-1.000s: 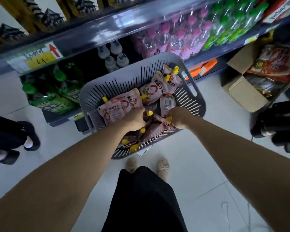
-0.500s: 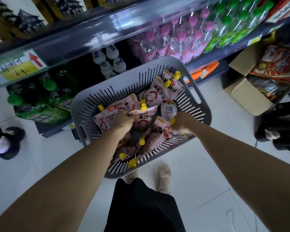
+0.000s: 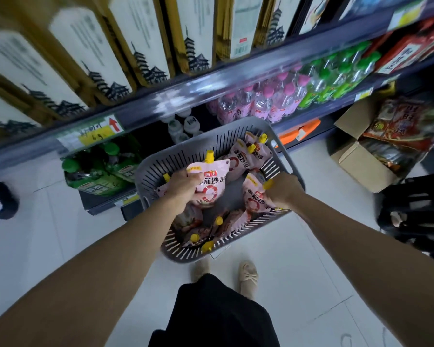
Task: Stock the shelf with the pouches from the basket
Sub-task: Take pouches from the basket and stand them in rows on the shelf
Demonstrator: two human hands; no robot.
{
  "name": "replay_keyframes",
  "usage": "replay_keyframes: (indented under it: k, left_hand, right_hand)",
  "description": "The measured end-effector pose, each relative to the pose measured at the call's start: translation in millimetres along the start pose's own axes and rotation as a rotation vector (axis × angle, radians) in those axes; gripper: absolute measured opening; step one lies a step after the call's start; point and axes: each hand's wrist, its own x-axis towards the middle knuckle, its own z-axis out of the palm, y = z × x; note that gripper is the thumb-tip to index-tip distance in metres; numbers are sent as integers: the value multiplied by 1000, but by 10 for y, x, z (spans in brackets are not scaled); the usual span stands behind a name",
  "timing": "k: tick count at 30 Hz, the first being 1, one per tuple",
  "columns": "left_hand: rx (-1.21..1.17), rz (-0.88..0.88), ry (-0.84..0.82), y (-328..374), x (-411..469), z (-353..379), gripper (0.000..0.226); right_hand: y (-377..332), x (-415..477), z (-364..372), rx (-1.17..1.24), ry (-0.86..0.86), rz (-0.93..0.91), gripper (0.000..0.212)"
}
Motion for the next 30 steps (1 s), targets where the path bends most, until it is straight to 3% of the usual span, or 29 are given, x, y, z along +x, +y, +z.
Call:
replay_keyframes:
  k: [3,5,8,11,13,16,19,22,25,29,30]
  left_hand:
    - [-68,41,-36,278,-316,-82,17]
    - [-81,76,-44,457,-528,-117,20]
    - [-85,132,-46,722,-870,-156,13]
    - [-89,203,-36,1004,-1239,-205,18]
    - [-98,256,-47,1206,-1481,-237,25]
    - [-100,373,-58,1500,-1860,-305,16]
    - [-104,493,-54,1783,-2228,-383,10]
    - [-125,610,-61,2056,-2557,-486,14]
    - [-104,750,-62,2312,-2847,-598,19]
    - [-135,862,-32,2665,-3159,-750,19]
    - [-141,882,-13,2756,-3222,-793,19]
  right_hand:
    - [-22,-231,-294,243,11,60,26]
    - [-51,-420,-525,408,15,41,22]
    - [-138,-755,-861,482,38,-58,10]
    - [-216,-1134,-1184,513,77,-143,13]
    - [-252,-1384,-1427,492,157,-172,13]
    - [-264,-1756,-1754,525,268,-199,23]
    - [-258,-2105,-2068,639,398,-238,16]
    - [-329,-2431,-2380,800,561,-319,25]
    - [-463,-2731,-2699,964,712,-389,16]
    - [-621,-3030,-3065,1176,838,-511,38]
    - [-661,-3090,-3149,1237,839,-558,34]
